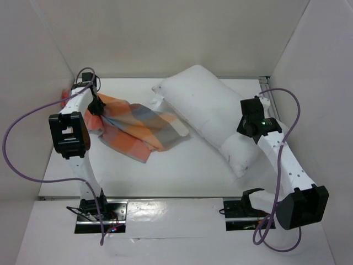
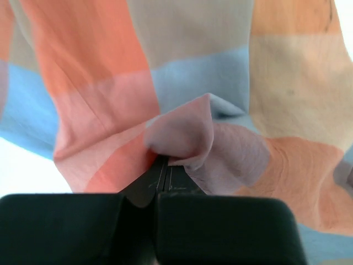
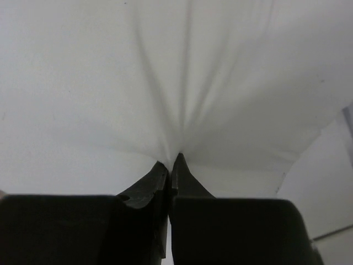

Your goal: Put the pillow into the pillowcase

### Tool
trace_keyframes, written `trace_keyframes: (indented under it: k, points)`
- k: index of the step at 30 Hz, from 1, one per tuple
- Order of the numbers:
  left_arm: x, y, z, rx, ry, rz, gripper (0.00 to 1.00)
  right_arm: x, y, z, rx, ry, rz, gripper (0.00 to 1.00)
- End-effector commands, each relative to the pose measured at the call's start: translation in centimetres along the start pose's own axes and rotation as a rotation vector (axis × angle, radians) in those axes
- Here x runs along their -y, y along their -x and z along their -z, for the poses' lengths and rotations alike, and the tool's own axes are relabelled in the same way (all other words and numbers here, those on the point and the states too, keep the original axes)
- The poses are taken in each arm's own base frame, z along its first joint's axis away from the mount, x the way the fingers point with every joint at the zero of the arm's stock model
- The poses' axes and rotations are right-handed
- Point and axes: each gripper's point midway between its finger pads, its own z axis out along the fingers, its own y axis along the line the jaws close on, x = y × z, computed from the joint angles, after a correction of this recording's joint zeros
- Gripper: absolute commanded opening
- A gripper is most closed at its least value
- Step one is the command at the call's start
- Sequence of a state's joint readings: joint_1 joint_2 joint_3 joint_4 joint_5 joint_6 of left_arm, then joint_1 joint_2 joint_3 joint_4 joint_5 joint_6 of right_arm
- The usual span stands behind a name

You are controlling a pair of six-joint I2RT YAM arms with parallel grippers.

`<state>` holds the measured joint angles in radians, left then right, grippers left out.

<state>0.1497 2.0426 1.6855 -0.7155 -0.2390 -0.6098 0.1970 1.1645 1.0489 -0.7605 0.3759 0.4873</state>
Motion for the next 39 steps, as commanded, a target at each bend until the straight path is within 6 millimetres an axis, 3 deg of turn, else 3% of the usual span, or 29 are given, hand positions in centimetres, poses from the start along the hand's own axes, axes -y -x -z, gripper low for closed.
trace_keyframes:
  k: [1,3,5,6,8,9,10,12,14,15,16,17,18,19,20,21,22,23,25,29,34,39]
  points:
    - [-0.6,1.4,-0.2,-0.006,0.019,-0.043,0.00,4.3,2.2,3.0,0.063,-0.142,0.021,0.00]
    - [0.4,1.0,0.2,-0.027,-0.025,-0.066,0.19,3.4,2.2,3.5,0.043,-0.085,0.047,0.00]
    - [2.5,0.1,0.9,-0.038,-0.081,-0.117,0.47,2.3,3.3,4.3,0.052,-0.034,0.072,0.46]
    - [3.5,0.4,2.2,-0.010,-0.107,-0.150,0.70,1.3,3.6,4.8,0.053,0.011,0.072,0.66]
    - [6.1,-0.8,3.9,0.015,-0.136,-0.225,0.84,-1.3,5.9,6.3,0.119,0.110,0.072,0.94]
    - [6.8,-1.0,4.7,0.031,-0.145,-0.253,0.86,-2.5,6.3,6.6,0.121,0.154,0.078,0.97]
    - [8.0,-2.4,6.2,0.030,-0.167,-0.292,0.86,-3.6,6.8,6.6,0.125,0.171,0.088,0.98]
    - [8.0,-3.7,7.5,0.045,-0.150,-0.338,0.86,-7.3,8.2,8.5,0.179,0.274,0.100,1.00]
    - [7.5,-6.5,9.5,0.020,-0.156,-0.361,0.82,-11.3,8.5,9.4,0.198,0.368,0.135,1.00]
    - [7.2,-7.7,10.2,0.007,-0.168,-0.357,0.82,-14.3,6.9,10.4,0.184,0.440,0.193,1.00]
    - [7.2,-9.5,11.0,-0.009,-0.186,-0.373,0.82,-16.4,5.4,9.6,0.147,0.457,0.241,1.00]
    - [5.4,-11.7,11.9,-0.034,-0.187,-0.372,0.82,-18.2,4.0,9.5,0.128,0.483,0.279,1.00]
    - [5.0,-13.6,12.5,-0.075,-0.214,-0.351,0.82,-20.5,1.4,10.2,0.094,0.537,0.343,1.00]
    - [4.2,-15.0,12.8,-0.099,-0.220,-0.336,0.82,-21.6,-0.3,9.9,0.056,0.554,0.381,1.00]
    - [2.6,-17.8,12.1,-0.160,-0.203,-0.334,0.82,-22.9,-3.0,8.2,0.001,0.555,0.414,1.00]
    - [2.3,-19.2,13.4,-0.195,-0.265,-0.305,0.82,-23.8,-5.0,7.8,-0.037,0.579,0.447,1.00]
    - [2.7,-20.3,13.7,-0.215,-0.300,-0.263,0.82,-24.3,-6.7,7.1,-0.086,0.604,0.453,1.00]
    - [1.7,-22.9,13.0,-0.273,-0.298,-0.265,0.83,-24.6,-8.4,5.9,-0.129,0.606,0.471,1.00]
    - [2.6,-25.2,13.2,-0.316,-0.378,-0.241,0.86,-24.9,-11.6,3.7,-0.208,0.627,0.474,1.00]
    - [1.6,-28.8,10.7,-0.389,-0.309,-0.257,0.88,-25.0,-14.7,0.4,-0.269,0.588,0.514,1.00]
    - [1.4,-30.7,9.0,-0.400,-0.288,-0.243,0.90,-25.5,-16.3,-2.2,-0.276,0.557,0.536,1.00]
    - [1.0,-30.7,6.3,-0.372,-0.236,-0.218,0.86,-26.1,-18.0,-5.3,-0.317,0.547,0.529,1.00]
